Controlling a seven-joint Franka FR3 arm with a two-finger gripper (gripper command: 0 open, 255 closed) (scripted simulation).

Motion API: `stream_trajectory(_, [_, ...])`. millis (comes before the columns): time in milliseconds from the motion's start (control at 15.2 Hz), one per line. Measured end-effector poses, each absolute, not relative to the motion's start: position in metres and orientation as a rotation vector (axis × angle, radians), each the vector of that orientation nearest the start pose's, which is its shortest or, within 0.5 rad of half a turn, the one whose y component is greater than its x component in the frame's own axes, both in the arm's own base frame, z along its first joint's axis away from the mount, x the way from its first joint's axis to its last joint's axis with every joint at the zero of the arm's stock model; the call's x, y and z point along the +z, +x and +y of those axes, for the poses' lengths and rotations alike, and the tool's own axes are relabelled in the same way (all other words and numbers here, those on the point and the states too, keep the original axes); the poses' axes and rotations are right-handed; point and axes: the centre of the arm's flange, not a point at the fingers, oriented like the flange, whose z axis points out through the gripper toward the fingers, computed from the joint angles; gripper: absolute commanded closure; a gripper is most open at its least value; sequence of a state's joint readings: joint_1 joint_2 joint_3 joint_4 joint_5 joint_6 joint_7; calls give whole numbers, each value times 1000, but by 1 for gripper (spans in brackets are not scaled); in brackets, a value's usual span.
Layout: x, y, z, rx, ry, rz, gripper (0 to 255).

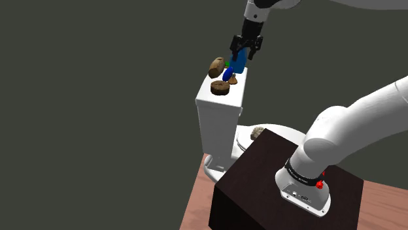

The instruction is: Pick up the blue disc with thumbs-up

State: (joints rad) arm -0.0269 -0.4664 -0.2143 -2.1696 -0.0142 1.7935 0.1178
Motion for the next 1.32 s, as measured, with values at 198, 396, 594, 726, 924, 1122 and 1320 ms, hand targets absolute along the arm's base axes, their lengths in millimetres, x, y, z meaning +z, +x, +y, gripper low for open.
stream_trajectory(198, [562, 432, -150, -135, -2943, 613, 0])
stream_trajectory(396, [545, 455, -182, -140, -2864, 707, 0])
stream_trajectory(594, [525, 477, -215, -145, -2784, 797, 0])
stream_trajectory(726, [512, 488, -238, -148, -2728, 854, 0])
stream_trajectory(924, [488, 502, -275, -152, -2643, 936, 0])
stream_trajectory(1122, [465, 516, -307, -156, -2556, 1015, 0])
stream_trajectory(1320, [451, 521, -321, -158, -2515, 1048, 0])
